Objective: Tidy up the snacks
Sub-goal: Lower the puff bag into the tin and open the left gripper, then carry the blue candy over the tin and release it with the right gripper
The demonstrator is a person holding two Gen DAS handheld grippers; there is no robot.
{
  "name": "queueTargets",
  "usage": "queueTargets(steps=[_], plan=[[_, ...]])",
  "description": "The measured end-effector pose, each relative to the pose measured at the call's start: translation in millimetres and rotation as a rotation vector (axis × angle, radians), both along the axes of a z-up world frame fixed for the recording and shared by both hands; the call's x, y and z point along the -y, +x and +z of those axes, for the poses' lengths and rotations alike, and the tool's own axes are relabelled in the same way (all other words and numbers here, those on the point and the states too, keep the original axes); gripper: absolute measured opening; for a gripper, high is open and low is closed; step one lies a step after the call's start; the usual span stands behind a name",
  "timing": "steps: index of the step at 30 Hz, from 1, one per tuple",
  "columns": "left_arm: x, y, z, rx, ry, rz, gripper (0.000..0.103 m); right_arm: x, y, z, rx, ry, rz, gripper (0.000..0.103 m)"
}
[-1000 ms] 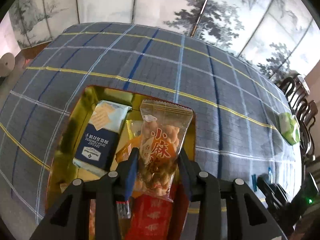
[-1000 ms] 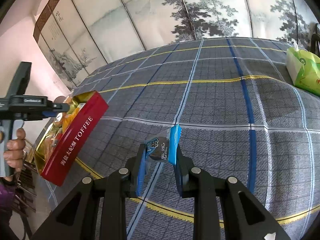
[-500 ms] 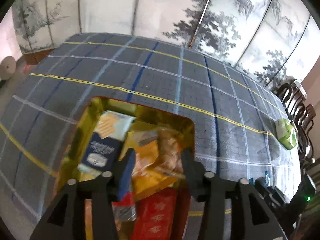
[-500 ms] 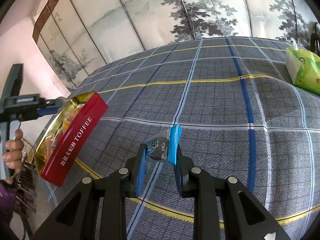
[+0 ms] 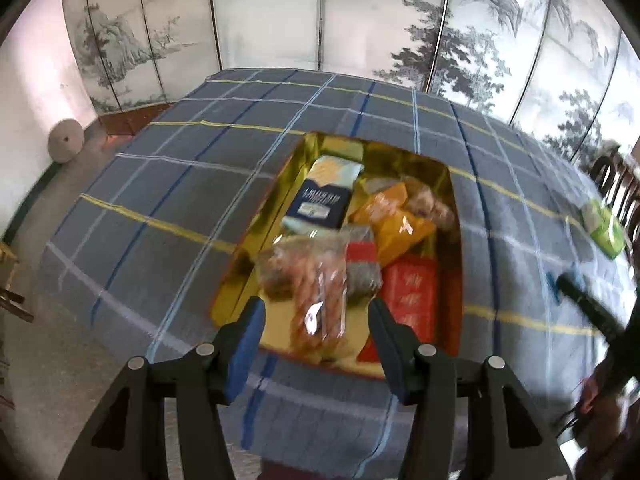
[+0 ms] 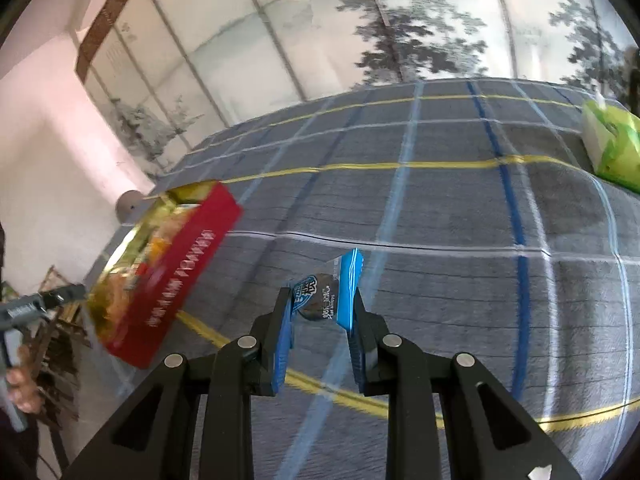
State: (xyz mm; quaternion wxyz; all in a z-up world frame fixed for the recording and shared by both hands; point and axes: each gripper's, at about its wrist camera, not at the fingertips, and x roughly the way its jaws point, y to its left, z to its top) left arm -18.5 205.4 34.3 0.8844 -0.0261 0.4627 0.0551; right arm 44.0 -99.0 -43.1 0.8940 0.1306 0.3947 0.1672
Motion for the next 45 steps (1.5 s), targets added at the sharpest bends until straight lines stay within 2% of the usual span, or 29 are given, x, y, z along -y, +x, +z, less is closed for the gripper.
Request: queueTargets(steps=[5, 10, 15, 20, 30, 45], plan=[[5.3, -16.4, 0.4, 0.023, 0.09, -0.014, 0.055, -45.6, -6.6, 30.3, 0.045, 0.059, 0.127, 0.023], [-2.7, -24.9, -3.0, 0.021, 0.088, -0.007, 0.055, -113.3, -5.8, 49.2, 0.065, 0.06, 0.287, 0.024], [-15.7, -29.2, -4.3, 0.014, 0.075, 0.008, 0.055, -165.2, 5.0, 44.4, 0.046, 0.018, 0.377, 0.024], [-24.5, -33.3, -1.4, 0.031, 0.078, 0.023, 0.055, -192.1, 12.5, 32.2, 0.003, -0.011, 0.415, 0.024], [-28.3, -32.3, -3.0, 0.047, 0.13, 0.019, 0.055, -209.6, 16.9, 16.7, -0.036, -0.066, 0.42, 0.025], [-31.3, -33.8, -7.2, 0.04, 0.134, 0.013, 0.055, -223.8, 20.7, 10.6, -0.05, -0.1, 0.411, 0.03]])
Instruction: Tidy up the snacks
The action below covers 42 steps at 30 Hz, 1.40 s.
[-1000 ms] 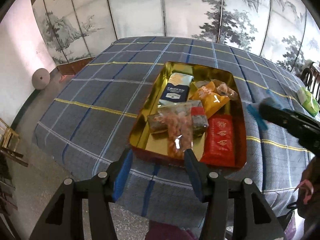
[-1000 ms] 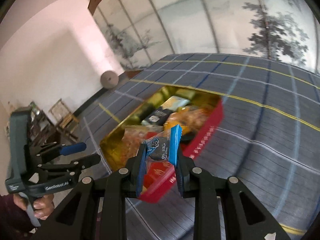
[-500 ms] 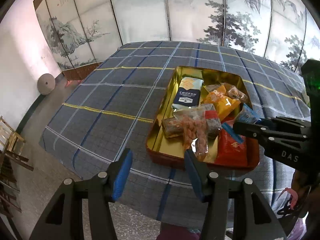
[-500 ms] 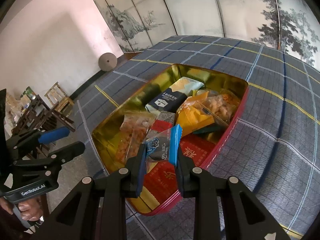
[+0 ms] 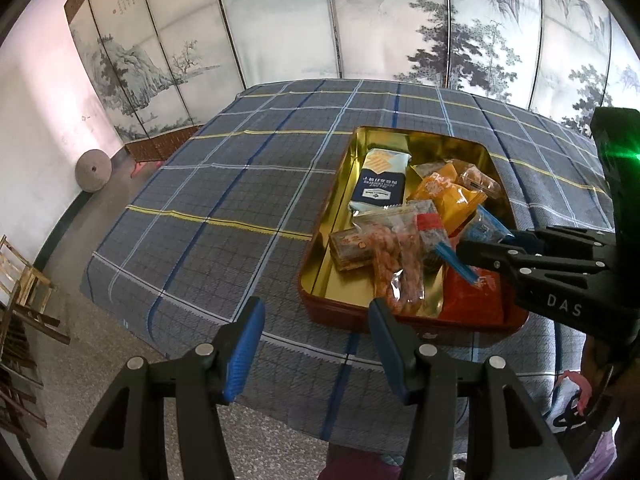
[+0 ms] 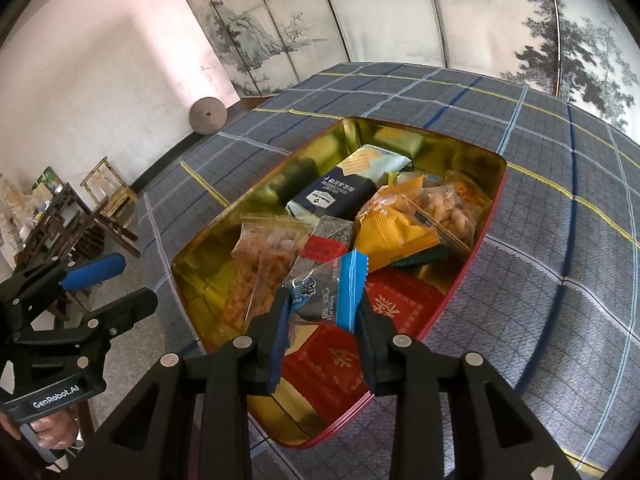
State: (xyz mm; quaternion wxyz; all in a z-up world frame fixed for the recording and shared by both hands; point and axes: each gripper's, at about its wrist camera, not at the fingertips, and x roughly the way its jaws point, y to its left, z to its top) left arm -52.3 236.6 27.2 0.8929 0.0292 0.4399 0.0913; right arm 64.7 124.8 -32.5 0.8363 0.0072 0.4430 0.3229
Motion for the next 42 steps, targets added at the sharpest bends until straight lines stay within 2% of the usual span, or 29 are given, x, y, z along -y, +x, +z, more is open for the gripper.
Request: queueTargets(steps=[7, 12, 17, 23, 29, 34, 41, 42], plan=[[-1.5, -1.6, -2.2, -0.007, -0.003, -0.005, 0.055, 0.5, -0.5, 7.2, 0.019, 0.013, -0.015, 0.03], [-2.1, -3.4, -0.2, 0.004, -0.019, -0.009, 0.055, 1.9, -10.2, 24.9, 0.074, 0.034, -0.034, 0.038], [-1.5, -8.8, 5.4, 0.049, -0.019, 0.012, 0.055, 3.8, -35.4, 48.8, 0.199, 0.016, -0.088, 0.067], [-1.5, -22.5, 16.1, 0.12, -0.037, 0.049, 0.055, 9.3, -72.1, 76.5, 0.353, 0.009, -0.14, 0.085], [7.0, -36.7, 30.7, 0.165, -0.035, 0.047, 0.055, 18.1, -106.8, 98.8, 0.474, 0.028, -0.198, 0.097], [14.6, -54.5, 45.6, 0.211, -0.033, 0.05, 0.055, 25.8, -132.5, 117.5, 0.561, 0.048, -0.241, 0.101], [30.6, -85.7, 69.9, 0.294, 0.012, 0.035, 0.056, 39.1, -161.4, 134.3, 0.599, 0.086, -0.275, 0.101], [31.5, -88.2, 72.6, 0.301, 0.007, 0.029, 0.058, 39.9, -166.0, 136.2, 0.608, 0.08, -0.274, 0.101]])
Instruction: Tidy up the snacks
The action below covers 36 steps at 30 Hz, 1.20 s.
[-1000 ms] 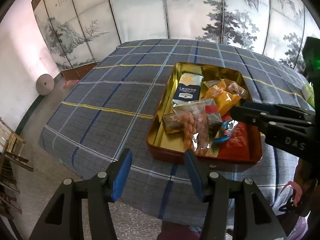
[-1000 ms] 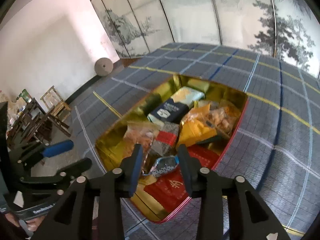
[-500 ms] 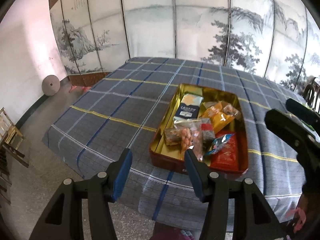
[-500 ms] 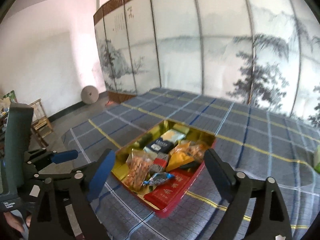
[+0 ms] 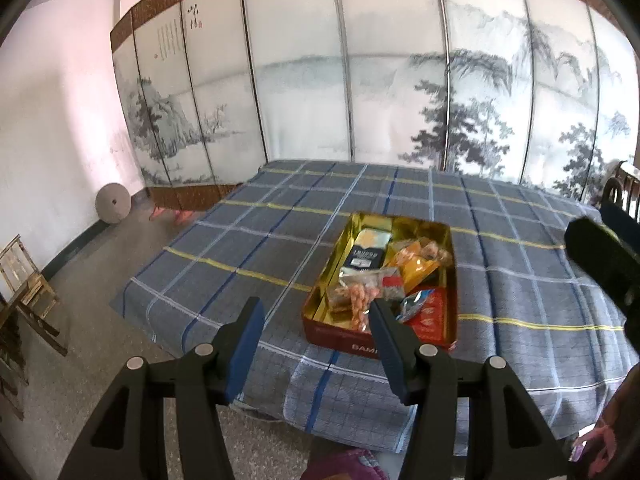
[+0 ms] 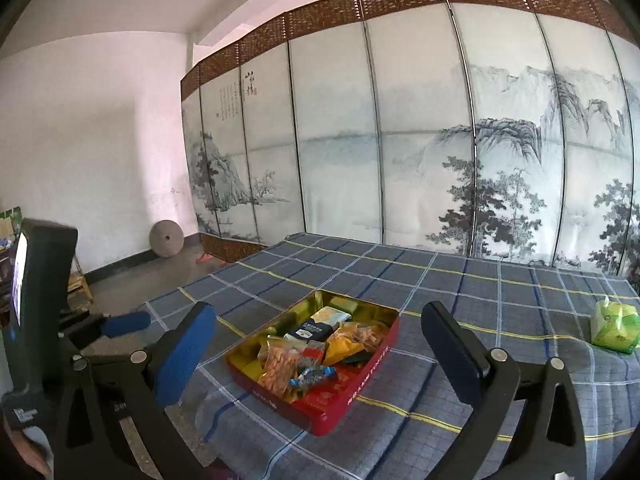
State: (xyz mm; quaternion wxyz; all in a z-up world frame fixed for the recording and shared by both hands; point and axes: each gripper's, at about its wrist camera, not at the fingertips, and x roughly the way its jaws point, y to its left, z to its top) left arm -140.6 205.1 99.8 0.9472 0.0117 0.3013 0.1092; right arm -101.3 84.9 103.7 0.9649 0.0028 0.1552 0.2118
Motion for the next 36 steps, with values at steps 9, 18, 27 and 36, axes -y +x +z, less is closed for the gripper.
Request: queueTargets(steps=[9, 18, 27, 36], plan=[[13.4, -12.8, 19.4, 0.049, 0.021, -0.024, 0.069, 8.9, -16.0, 3.8, 0.019, 0.001, -0.01, 0.102], [11.5, -17.5, 24.1, 0.071, 0.011, -0.051, 0.069, 10.5, -20.4, 7.6, 0.03, 0.005, -0.028, 0.102], [-3.7, -32.0, 46.2, 0.156, -0.032, -0.06, 0.081, 12.9, -34.3, 26.2, 0.068, 0.02, -0.037, 0.102], [-14.7, -37.3, 65.6, 0.208, -0.063, -0.07, 0.085, 5.5, -42.2, 39.2, 0.116, 0.026, -0.032, 0.102]])
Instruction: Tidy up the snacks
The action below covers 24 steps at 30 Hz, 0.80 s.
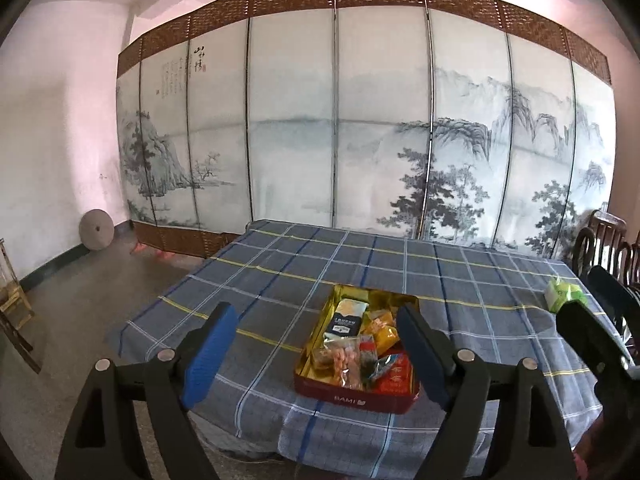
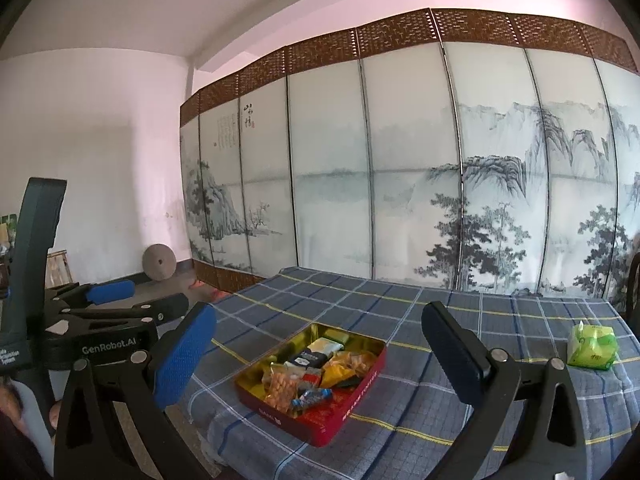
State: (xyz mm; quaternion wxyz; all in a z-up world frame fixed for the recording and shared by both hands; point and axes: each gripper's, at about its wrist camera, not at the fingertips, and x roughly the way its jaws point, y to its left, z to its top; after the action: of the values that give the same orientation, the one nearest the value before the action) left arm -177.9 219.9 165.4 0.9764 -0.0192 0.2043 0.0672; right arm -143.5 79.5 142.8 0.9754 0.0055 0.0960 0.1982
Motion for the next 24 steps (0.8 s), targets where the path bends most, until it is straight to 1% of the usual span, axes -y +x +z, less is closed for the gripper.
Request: queueTargets(steps=[7, 12, 24], plan=[[1.1, -1.8, 4.4, 0.015, 0.027, 0.018, 0.085, -3.0, -1.2, -2.5, -0.002, -0.009, -0.012, 0.102], [2.0, -3.7, 3.5, 0.014, 0.04, 0.005, 0.085, -2.8, -1.0, -1.7, -0.007, -0.007, -0.017, 0.102], [-0.3, -3.6, 2.8, 0.008, 0.035, -0.002, 0.085, -3.8, -1.0, -0.4, -0.005, -0.007, -0.018, 0.102]])
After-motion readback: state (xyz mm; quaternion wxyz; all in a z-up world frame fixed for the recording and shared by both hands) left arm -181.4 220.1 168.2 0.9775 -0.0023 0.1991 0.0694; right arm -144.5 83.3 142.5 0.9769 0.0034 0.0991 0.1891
